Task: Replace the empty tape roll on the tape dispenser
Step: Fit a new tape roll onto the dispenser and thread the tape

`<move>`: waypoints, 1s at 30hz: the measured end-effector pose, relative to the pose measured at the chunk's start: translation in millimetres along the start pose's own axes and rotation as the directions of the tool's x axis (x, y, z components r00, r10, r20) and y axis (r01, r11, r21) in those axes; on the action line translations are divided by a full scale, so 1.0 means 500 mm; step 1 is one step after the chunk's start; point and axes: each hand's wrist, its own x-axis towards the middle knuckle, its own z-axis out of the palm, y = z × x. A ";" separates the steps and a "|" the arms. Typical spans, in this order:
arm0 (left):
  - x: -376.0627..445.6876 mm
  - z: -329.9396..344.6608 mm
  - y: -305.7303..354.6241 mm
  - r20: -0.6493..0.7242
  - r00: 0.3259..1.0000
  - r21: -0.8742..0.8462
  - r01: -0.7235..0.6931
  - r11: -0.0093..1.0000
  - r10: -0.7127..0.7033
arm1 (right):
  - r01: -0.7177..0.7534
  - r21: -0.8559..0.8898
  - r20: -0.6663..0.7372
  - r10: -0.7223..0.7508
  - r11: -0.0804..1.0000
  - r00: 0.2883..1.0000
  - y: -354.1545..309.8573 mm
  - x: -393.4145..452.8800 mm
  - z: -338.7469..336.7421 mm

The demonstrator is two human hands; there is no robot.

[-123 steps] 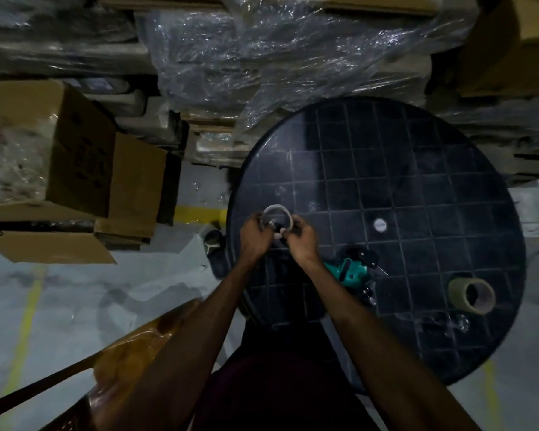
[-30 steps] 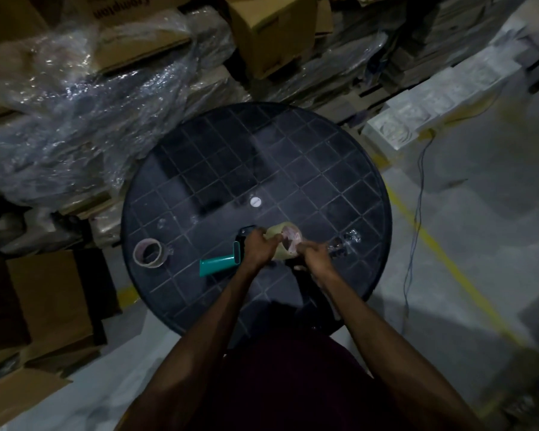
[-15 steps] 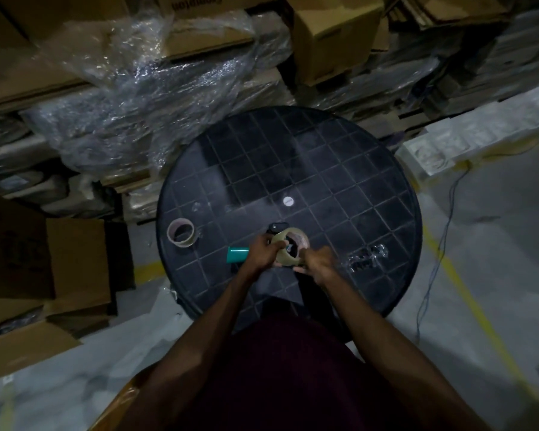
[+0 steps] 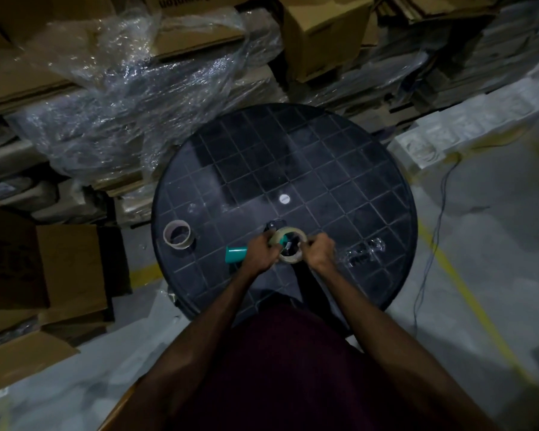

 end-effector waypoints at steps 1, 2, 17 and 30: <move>-0.001 -0.001 -0.001 0.000 1.000 -0.004 0.001 1.000 -0.001 | 0.024 0.006 0.007 -0.024 1.000 1.000 -0.002 -0.003 0.000; 0.001 -0.003 0.000 -0.002 1.000 -0.006 0.005 1.000 -0.005 | 0.055 0.024 0.006 -0.056 0.998 0.998 -0.004 -0.006 -0.001; 0.052 0.028 -0.046 0.001 0.997 0.124 0.076 0.989 -0.076 | 0.084 0.245 -0.079 -0.067 0.966 0.995 0.006 0.003 0.017; 0.058 0.032 -0.054 -0.037 0.999 0.144 0.027 0.989 -0.022 | 0.148 0.076 -0.077 -0.142 0.986 0.987 0.016 -0.004 0.023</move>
